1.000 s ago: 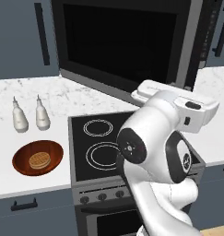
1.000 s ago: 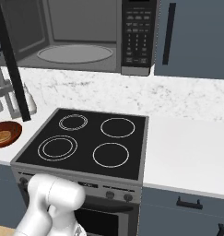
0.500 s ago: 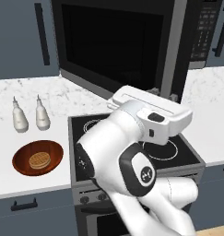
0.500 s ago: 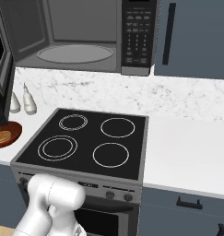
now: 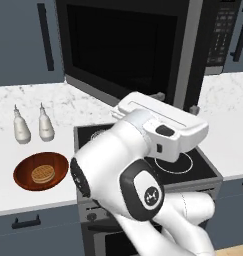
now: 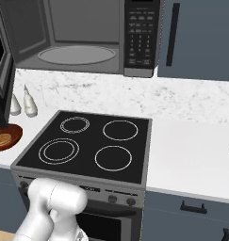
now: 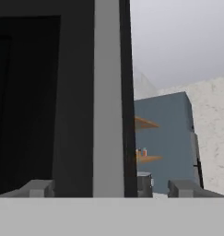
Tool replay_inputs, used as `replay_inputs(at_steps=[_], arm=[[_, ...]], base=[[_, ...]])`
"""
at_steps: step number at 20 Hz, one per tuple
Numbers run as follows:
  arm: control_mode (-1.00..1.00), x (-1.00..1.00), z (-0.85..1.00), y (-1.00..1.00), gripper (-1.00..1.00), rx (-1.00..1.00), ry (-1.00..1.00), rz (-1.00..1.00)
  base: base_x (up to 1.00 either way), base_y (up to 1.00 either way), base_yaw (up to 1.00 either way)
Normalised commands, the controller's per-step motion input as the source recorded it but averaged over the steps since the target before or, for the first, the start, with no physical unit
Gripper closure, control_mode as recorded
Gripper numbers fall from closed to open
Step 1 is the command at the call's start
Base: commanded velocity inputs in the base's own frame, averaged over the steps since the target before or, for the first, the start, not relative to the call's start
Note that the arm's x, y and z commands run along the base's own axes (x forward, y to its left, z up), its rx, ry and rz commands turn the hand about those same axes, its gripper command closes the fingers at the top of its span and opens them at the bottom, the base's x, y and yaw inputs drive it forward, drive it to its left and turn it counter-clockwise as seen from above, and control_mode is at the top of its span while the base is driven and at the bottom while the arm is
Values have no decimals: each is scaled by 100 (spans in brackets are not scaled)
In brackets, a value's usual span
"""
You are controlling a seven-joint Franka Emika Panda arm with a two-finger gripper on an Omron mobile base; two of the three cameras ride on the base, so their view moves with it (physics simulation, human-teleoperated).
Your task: Open the microwave, place the bowl with waffle inside the microwave, then close the microwave door and turn it on.
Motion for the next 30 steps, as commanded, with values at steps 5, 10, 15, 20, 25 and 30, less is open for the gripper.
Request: replay_inputs(at_steps=[5, 10, 15, 20, 25, 30], arm=[[-100, -91, 19, -1, -100, 0, -11, 11], [-100, -62, -13, -39, -100, 5, 5, 62], [-100, -5, -25, -68, -100, 2, 10, 61], [-100, 35, -11, -52, -100, 3, -2, 31], [-100, 30, -12, -19, -100, 1, 0, 10], [-100, 25, -4, -12, -100, 0, 1, 2]], base=[[0, 0, 0], [0, 0, 0], [0, 0, 0], [0, 0, 0], [0, 0, 0], [0, 0, 0]])
